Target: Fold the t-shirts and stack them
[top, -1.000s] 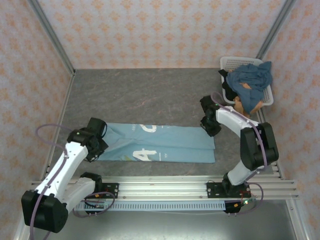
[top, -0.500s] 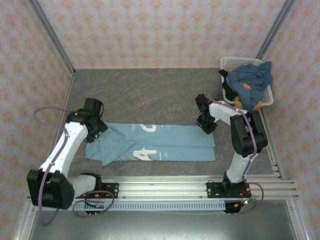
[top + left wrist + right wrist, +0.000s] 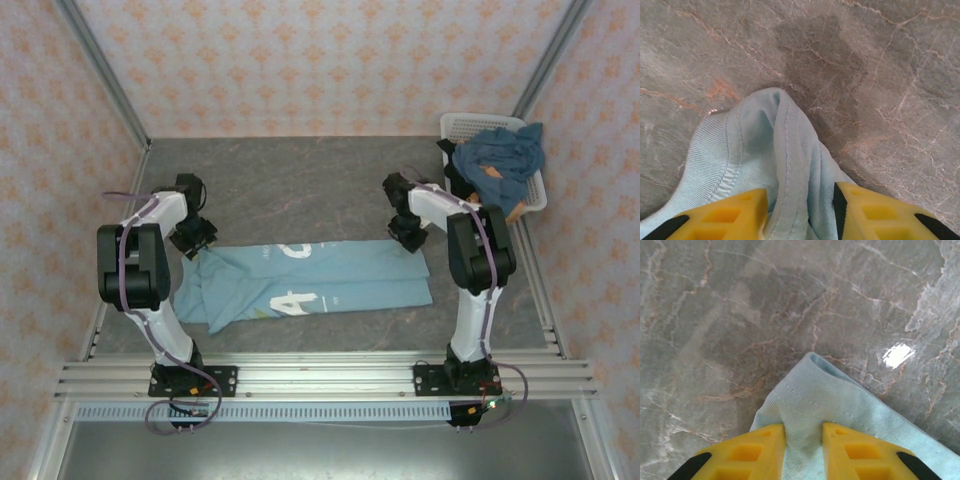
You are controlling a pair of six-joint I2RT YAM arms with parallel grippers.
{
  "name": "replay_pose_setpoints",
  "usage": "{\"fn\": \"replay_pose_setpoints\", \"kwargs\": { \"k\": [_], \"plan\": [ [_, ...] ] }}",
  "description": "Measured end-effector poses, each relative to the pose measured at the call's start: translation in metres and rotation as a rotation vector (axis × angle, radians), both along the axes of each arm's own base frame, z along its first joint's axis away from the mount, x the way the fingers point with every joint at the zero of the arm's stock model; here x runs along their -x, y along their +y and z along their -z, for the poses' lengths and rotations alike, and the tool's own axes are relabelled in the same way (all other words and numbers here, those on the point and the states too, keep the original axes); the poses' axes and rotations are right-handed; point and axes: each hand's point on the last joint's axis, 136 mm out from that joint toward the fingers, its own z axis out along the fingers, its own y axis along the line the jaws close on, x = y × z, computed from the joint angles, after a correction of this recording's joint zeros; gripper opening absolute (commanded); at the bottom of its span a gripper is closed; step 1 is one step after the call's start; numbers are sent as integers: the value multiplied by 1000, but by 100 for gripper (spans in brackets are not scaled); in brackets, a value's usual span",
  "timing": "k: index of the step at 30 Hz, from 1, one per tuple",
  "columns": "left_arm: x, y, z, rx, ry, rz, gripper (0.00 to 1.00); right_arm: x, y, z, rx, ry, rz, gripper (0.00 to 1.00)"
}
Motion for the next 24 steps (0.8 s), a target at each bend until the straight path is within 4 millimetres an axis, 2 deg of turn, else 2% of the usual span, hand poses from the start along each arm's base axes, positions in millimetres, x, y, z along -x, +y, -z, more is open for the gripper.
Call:
{"fn": "replay_pose_setpoints", "kwargs": {
  "k": [4, 9, 12, 18, 24],
  "plan": [
    [2, 5, -12, -33, -30, -3, 34, -1, -1, 0, 4, 5, -3, 25],
    [9, 9, -17, -58, -40, 5, 1, -1, -3, 0, 13, 8, -1, 18],
    [17, 11, -10, -59, -16, 1, 0, -3, -5, 0, 17, 10, 4, 10],
    [17, 19, -11, -60, -16, -13, 0, -12, -9, -2, 29, 12, 12, 6],
    [-16, 25, -29, -72, -80, 4, 0, -33, -9, -3, 24, -5, 25, 5]
  ]
}}
